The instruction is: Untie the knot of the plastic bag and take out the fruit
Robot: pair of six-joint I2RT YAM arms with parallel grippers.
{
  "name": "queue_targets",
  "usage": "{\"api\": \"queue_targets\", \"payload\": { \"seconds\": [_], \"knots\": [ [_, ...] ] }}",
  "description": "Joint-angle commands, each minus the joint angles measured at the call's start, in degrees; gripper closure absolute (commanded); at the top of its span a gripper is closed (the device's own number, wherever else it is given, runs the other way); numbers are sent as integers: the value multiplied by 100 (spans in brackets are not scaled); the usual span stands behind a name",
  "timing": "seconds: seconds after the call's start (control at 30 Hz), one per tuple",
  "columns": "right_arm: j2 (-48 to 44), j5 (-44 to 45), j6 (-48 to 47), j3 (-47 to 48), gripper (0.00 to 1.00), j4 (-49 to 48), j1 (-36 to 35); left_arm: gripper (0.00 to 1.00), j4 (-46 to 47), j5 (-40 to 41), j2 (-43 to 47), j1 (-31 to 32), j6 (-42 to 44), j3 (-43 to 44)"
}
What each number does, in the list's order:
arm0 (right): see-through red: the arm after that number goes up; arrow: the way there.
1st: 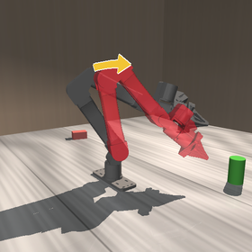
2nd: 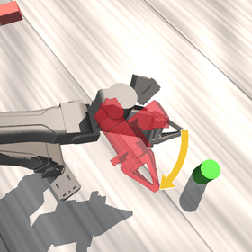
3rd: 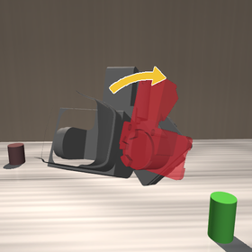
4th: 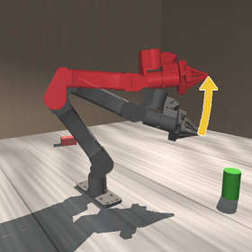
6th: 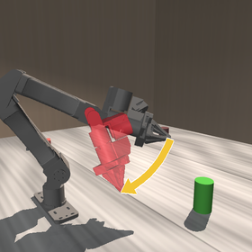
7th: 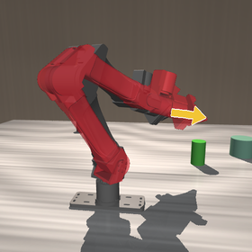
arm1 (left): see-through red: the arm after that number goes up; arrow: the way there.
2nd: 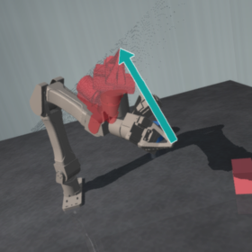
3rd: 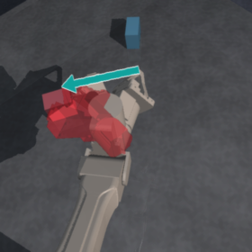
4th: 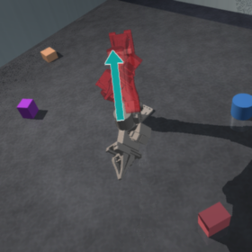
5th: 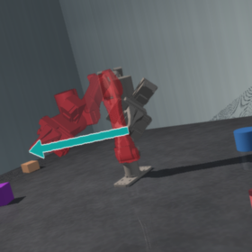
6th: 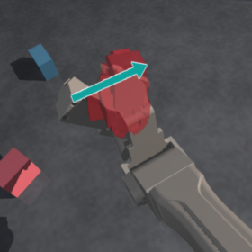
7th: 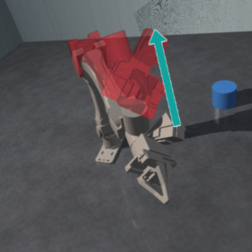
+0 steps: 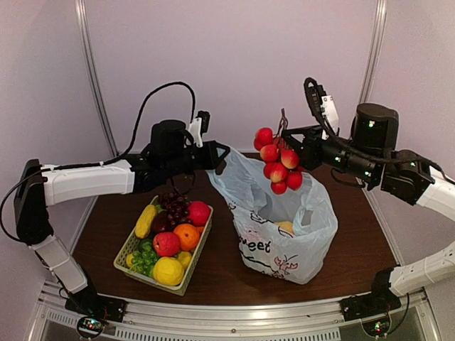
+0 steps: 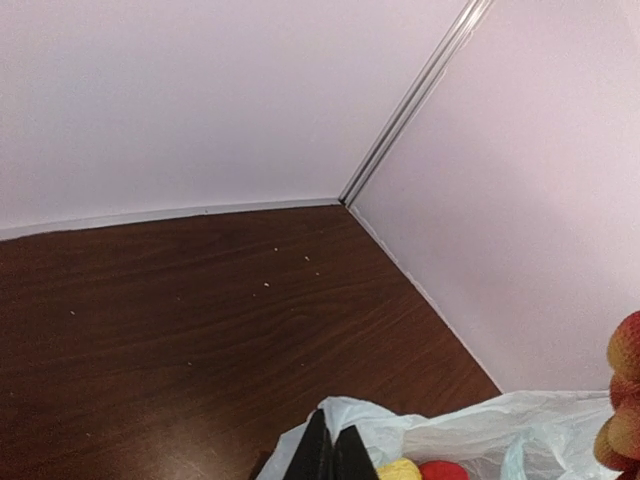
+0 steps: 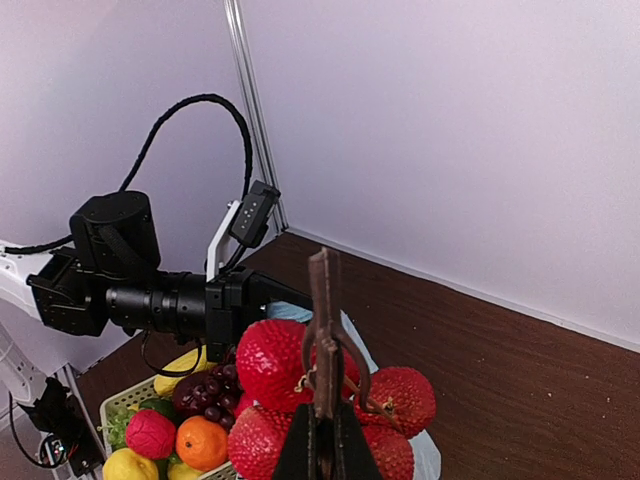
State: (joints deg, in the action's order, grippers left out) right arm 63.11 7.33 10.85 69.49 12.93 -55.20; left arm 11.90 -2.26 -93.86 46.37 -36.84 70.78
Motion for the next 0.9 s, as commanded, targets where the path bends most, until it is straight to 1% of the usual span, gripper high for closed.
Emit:
{"api": "queue_targets", "payload": {
  "seconds": [0.0, 0.07, 0.17, 0.23, 0.3, 0.37, 0.5, 0.53, 0.67, 0.87],
  "knots": [
    [-85, -611, -45, 280, 100, 441, 27, 85, 218, -151, -70, -87, -35, 92],
    [-99, -928, 26, 283, 100, 480, 18, 67, 157, -188, 61, -116, 14, 52],
    [-116, -1155, 100, 284, 100, 500, 8, 40, -142, -237, 374, -148, 190, 98],
    [-131, -1236, 138, 292, 100, 511, -6, 25, -495, -300, 575, -184, 285, 161],
    [-148, -1323, 176, 315, 100, 505, -23, 12, -877, -327, 813, -232, 363, 171],
    [-146, -1425, 184, 343, 100, 501, -59, 3, -1230, -328, 1148, -281, 459, 100],
    [-41, -1498, 137, 487, 100, 623, -226, 3, -2058, -386, 1715, -510, 651, 16],
    [9, -1495, 122, 535, 100, 660, -289, 2, -2401, -418, 1817, -578, 707, 33],
    [258, -1257, 59, 765, 100, 768, -683, 3, -3190, -398, 2292, -924, 952, -67],
    [821, -584, 93, 1152, 100, 819, -1420, 3, -3647, -837, 3133, -2013, 1030, -669]
  ]
}}
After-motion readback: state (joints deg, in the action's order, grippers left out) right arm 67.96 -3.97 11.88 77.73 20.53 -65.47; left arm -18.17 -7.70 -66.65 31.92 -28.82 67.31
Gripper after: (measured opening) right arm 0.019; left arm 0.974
